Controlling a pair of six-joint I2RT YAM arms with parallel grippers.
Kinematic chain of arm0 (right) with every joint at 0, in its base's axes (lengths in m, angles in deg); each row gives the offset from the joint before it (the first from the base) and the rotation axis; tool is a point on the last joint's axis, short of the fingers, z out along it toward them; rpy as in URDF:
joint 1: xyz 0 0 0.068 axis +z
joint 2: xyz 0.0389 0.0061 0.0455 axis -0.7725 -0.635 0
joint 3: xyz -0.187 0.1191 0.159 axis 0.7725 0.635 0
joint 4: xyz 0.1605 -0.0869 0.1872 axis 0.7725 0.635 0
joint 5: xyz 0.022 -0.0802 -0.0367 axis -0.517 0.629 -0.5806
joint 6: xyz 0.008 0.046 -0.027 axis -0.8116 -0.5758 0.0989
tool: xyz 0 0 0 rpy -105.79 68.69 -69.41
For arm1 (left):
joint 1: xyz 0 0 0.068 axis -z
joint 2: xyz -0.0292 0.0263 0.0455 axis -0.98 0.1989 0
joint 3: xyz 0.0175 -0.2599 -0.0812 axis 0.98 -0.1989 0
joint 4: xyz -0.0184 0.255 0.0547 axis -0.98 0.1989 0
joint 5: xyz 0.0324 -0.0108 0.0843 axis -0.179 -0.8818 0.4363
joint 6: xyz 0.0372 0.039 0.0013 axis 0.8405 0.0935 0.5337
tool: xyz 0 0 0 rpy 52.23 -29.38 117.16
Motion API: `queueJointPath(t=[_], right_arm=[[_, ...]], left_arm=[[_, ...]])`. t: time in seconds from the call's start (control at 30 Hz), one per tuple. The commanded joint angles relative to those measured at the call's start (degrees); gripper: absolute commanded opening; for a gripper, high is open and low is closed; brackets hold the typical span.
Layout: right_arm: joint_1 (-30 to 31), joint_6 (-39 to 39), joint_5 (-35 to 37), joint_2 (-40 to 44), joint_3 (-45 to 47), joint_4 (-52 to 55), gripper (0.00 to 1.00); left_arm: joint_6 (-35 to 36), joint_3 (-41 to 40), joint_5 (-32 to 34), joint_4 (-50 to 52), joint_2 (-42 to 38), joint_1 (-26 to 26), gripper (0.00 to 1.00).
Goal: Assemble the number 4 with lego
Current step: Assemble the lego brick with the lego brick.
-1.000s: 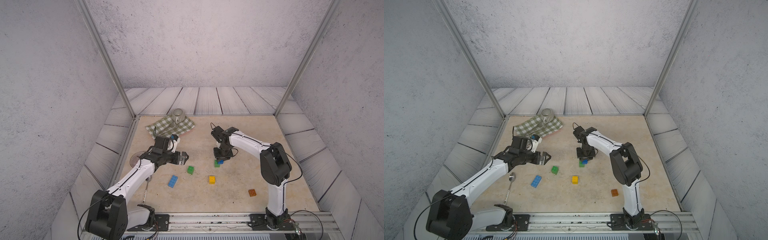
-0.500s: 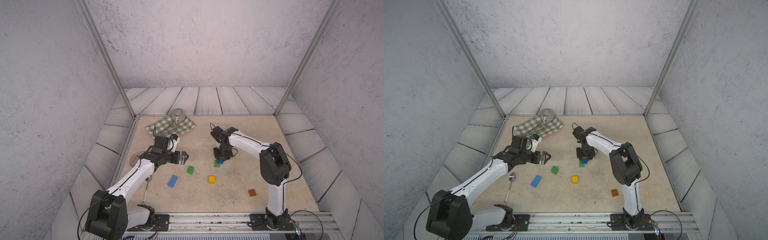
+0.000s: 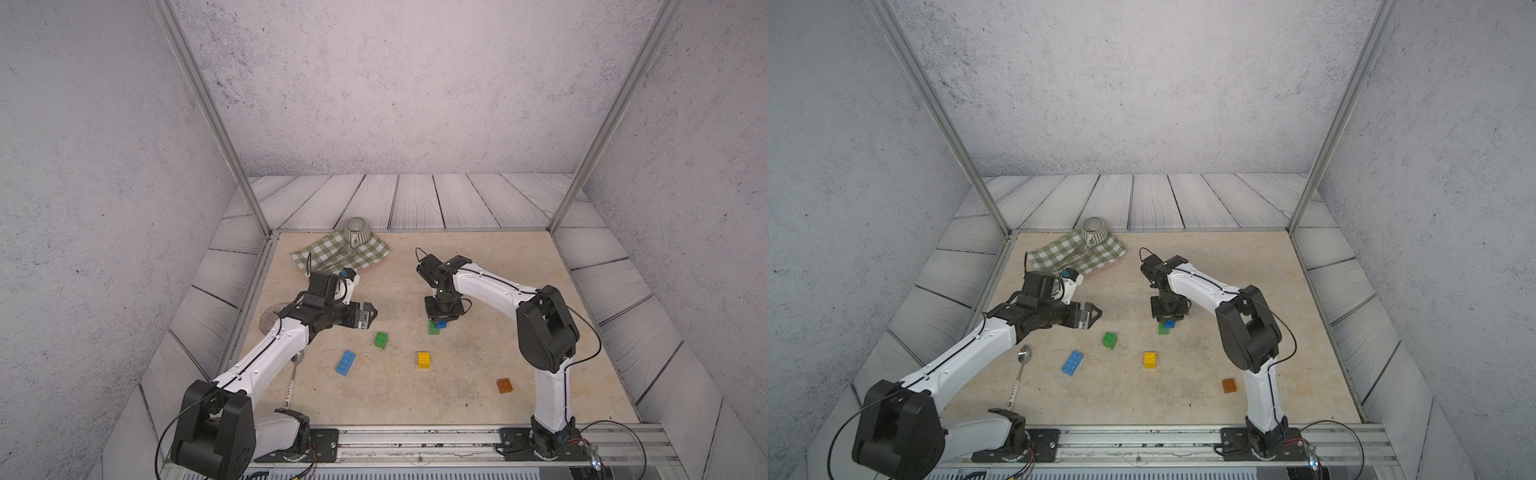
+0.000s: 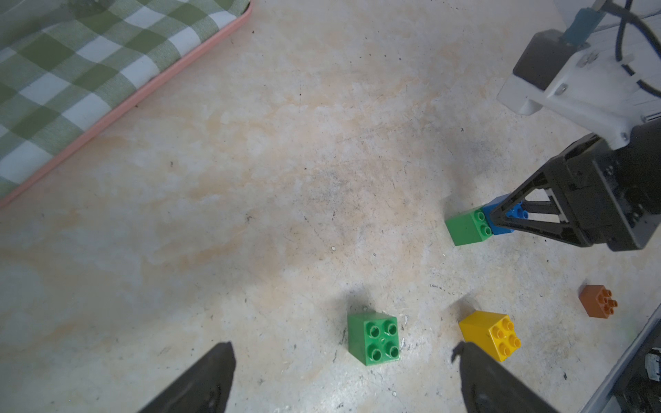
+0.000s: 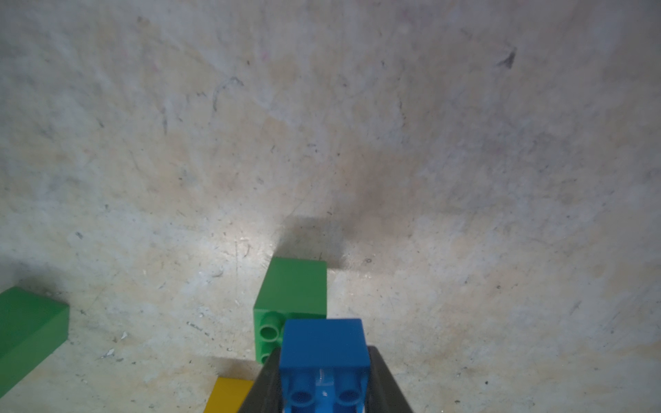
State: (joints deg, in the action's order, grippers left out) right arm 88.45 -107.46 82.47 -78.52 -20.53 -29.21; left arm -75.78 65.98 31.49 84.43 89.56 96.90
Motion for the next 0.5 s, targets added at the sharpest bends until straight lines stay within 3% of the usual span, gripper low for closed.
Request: queueJointPath(t=[0.0,0.47], right_arm=[[0.8,-0.6,-0.1,-7.1,3.3,-1.0,0.0],[0.1,-0.6,-3.5,-9.8,3.1,-1.2,0.0]], left_arm=[[0.0,1.7,0.2,0.4,0.3,-0.6,1.0],[-0.1,1.6,0.4,0.4,0.2,-0.7,1.0]])
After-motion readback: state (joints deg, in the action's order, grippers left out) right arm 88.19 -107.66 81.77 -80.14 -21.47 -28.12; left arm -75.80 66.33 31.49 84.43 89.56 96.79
